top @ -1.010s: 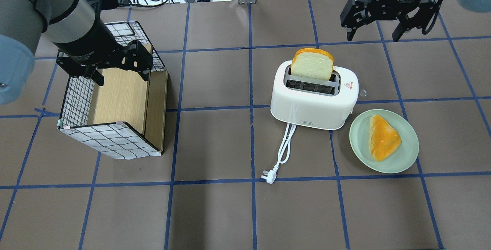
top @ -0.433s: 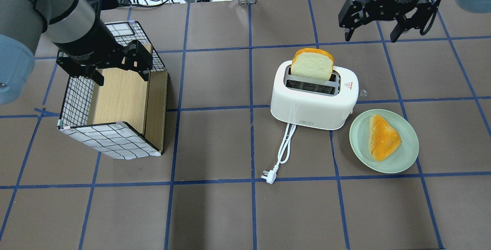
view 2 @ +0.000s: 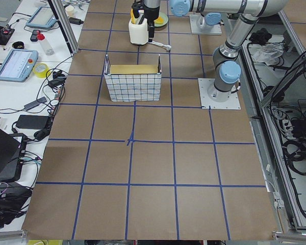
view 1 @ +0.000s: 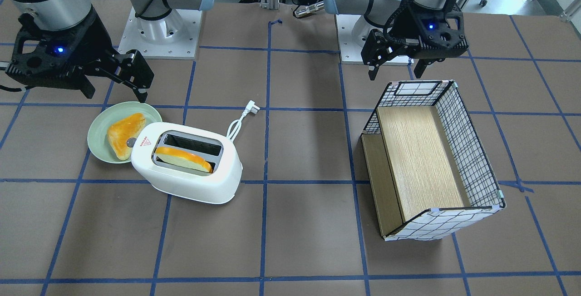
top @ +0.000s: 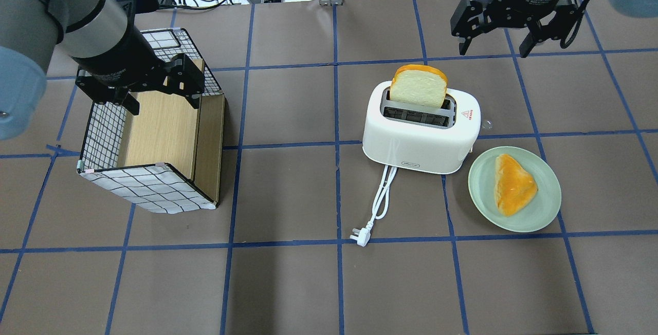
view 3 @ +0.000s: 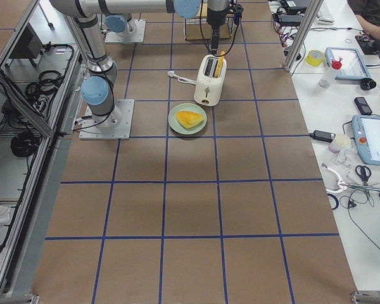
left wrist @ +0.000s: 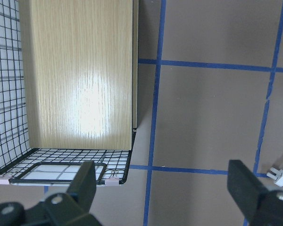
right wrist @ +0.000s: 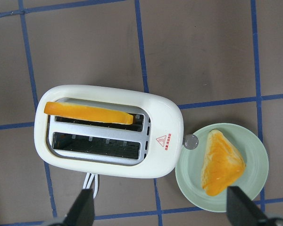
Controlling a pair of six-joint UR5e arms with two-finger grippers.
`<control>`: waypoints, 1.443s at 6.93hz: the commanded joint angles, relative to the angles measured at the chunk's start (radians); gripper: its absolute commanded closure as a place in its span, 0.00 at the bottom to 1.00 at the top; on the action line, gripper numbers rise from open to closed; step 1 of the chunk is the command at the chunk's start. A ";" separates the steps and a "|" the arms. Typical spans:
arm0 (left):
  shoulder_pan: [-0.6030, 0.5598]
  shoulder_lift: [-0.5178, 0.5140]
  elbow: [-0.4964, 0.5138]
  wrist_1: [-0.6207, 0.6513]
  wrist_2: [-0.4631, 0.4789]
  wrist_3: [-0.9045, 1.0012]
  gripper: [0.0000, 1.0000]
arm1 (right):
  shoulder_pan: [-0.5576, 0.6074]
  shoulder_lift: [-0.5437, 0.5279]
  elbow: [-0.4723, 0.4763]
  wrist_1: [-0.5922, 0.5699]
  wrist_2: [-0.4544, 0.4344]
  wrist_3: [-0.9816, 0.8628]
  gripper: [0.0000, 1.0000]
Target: Press toaster with right arm
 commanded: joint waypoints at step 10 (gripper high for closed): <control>0.000 0.000 0.000 0.000 0.001 0.000 0.00 | -0.221 0.015 0.049 -0.006 0.195 -0.389 0.79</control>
